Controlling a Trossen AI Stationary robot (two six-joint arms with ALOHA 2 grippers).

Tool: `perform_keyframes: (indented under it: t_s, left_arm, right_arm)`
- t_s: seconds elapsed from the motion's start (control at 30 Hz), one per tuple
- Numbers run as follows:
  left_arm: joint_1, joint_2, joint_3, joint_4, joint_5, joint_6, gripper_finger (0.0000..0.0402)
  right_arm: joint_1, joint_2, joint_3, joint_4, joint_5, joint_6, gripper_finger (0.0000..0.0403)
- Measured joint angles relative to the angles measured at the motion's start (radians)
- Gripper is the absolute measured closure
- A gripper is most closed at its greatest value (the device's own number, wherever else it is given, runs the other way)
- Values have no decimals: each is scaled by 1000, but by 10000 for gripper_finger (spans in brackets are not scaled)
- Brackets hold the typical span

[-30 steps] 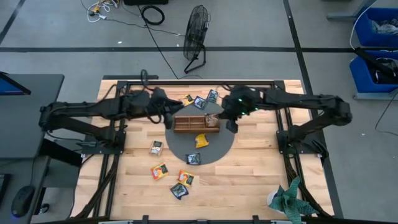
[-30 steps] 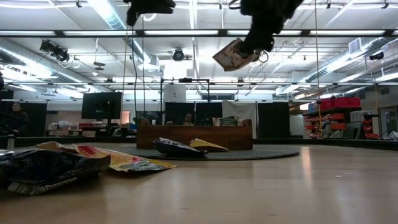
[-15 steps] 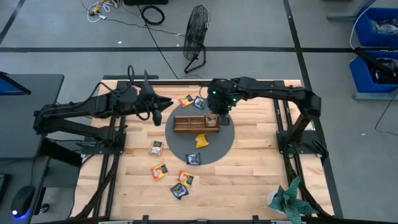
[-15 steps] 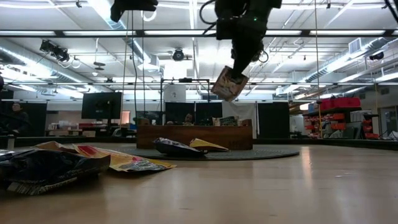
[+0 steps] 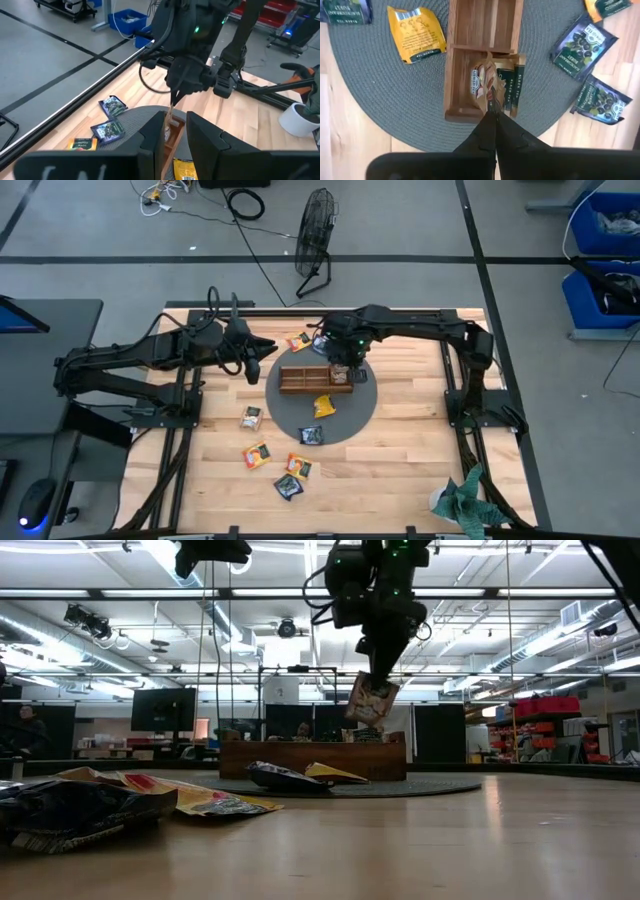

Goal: Pick & Place Tea
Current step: Put the brown tea bag into the right section of the wooden organizer

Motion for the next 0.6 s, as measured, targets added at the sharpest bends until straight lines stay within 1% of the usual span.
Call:
perform_keyframes:
  t_s: [0.13, 0.37, 0.6]
  left_arm:
    - [0, 0, 0, 0, 0, 0, 319]
    - [0, 0, 0, -10, 0, 9, 319]
    - [0, 1, 0, -10, 0, 23, 319]
  right_arm:
    - [0, 26, 0, -2, 0, -25, 403]
    - [0, 68, 0, 11, 0, -17, 403]
    - [1, 79, 0, 11, -6, -31, 403]
